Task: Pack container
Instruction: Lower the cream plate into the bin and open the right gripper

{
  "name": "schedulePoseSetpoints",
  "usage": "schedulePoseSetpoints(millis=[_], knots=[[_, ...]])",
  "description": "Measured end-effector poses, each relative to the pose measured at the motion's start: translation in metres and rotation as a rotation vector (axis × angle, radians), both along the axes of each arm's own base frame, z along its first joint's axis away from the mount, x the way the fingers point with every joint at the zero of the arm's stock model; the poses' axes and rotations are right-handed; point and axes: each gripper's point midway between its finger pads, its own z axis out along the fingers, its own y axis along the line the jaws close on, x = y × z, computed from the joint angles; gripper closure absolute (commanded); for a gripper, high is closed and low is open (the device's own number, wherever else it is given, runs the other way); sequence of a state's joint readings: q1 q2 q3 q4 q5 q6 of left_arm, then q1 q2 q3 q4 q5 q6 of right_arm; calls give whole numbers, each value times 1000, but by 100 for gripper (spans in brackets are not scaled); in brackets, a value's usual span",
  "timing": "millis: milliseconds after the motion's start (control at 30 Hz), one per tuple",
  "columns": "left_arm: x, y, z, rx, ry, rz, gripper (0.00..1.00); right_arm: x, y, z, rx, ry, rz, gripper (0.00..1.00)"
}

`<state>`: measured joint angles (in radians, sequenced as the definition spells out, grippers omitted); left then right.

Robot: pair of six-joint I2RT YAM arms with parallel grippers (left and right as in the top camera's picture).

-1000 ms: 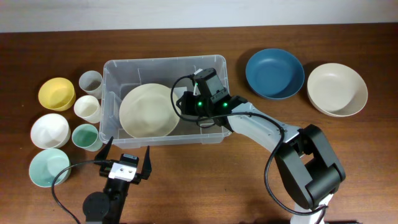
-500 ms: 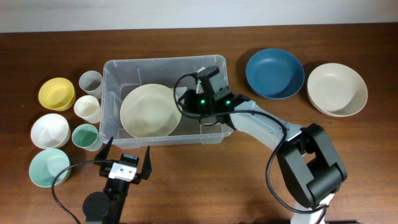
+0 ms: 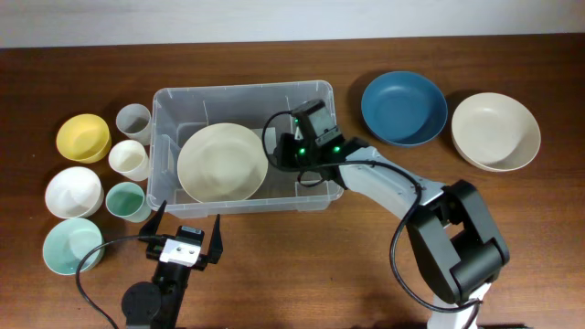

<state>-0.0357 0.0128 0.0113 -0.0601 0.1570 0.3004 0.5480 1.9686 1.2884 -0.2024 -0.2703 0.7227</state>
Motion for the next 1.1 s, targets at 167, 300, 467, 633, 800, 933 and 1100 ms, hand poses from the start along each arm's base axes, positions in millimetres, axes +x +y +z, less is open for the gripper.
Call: schedulePoseSetpoints(millis=[167,300,467,633,800,933,1100], knots=[[0,0,0,0,0,0,0,-1,1,0,-1,0,3,85],[0,0,0,0,0,0,0,-3,4,-1,-1,1,9,87],[0,0,0,0,0,0,0,-8,8,-2,-4,7,23,87],[0,0,0,0,0,0,0,-9,9,-3,-6,11,25,86],[0,0,0,0,0,0,0,-13,14,-2,-5,12,39,87],[0,0,0,0,0,0,0,-19,19,-3,-5,18,54,96],[0,0,0,0,0,0,0,-22,22,-3,2,22,66,96]])
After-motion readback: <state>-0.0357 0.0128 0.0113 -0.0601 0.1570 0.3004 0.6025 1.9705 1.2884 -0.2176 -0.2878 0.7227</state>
